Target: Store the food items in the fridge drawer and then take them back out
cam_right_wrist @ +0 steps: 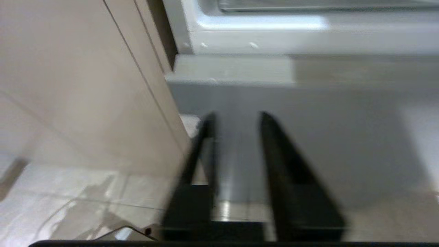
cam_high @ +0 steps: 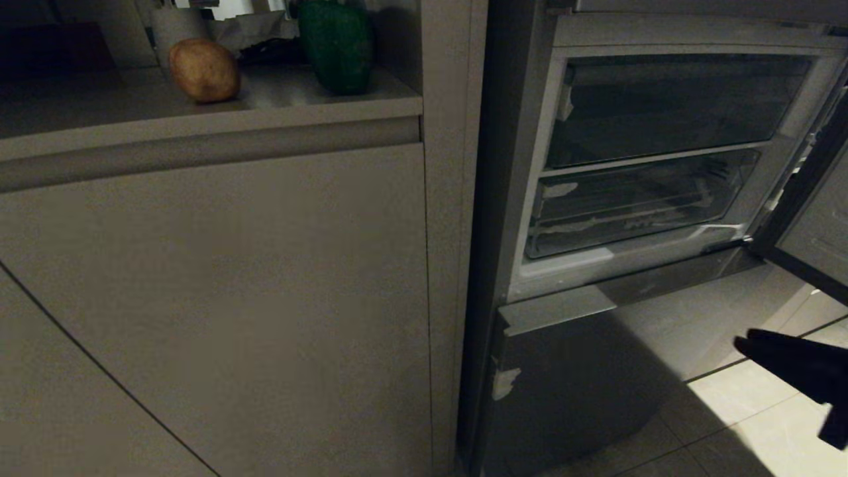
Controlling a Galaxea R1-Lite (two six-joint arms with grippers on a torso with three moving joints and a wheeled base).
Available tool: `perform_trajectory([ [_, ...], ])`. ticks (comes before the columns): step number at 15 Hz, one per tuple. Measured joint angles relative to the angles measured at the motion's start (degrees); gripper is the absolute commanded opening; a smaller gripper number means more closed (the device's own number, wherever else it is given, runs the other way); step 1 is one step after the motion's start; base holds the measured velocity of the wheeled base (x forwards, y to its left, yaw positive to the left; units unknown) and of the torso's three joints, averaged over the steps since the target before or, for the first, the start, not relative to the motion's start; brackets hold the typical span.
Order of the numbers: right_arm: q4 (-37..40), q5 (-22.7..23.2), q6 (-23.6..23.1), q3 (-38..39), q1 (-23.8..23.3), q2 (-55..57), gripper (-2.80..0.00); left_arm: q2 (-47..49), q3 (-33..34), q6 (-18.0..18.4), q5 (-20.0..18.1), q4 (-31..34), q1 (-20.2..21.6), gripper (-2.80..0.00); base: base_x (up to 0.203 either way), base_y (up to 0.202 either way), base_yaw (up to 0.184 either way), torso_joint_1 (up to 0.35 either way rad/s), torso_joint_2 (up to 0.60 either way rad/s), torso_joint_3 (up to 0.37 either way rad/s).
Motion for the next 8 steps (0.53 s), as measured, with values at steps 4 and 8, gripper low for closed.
perform_trajectory([
  [4, -19.78, 1.81, -0.03, -2.42, 5.85, 19.73, 0.00, 0.00, 0.00, 0.02, 0.00, 0.00, 0.00, -2.80, 0.000, 0.000, 0.000, 0.000, 0.00, 0.000],
  [8, -36.58, 1.81, -0.13, -4.72, 8.04, 31.65, 0.00, 0.00, 0.00, 0.00, 0.00, 0.00, 0.00, -2.80, 0.000, 0.000, 0.000, 0.000, 0.00, 0.000],
])
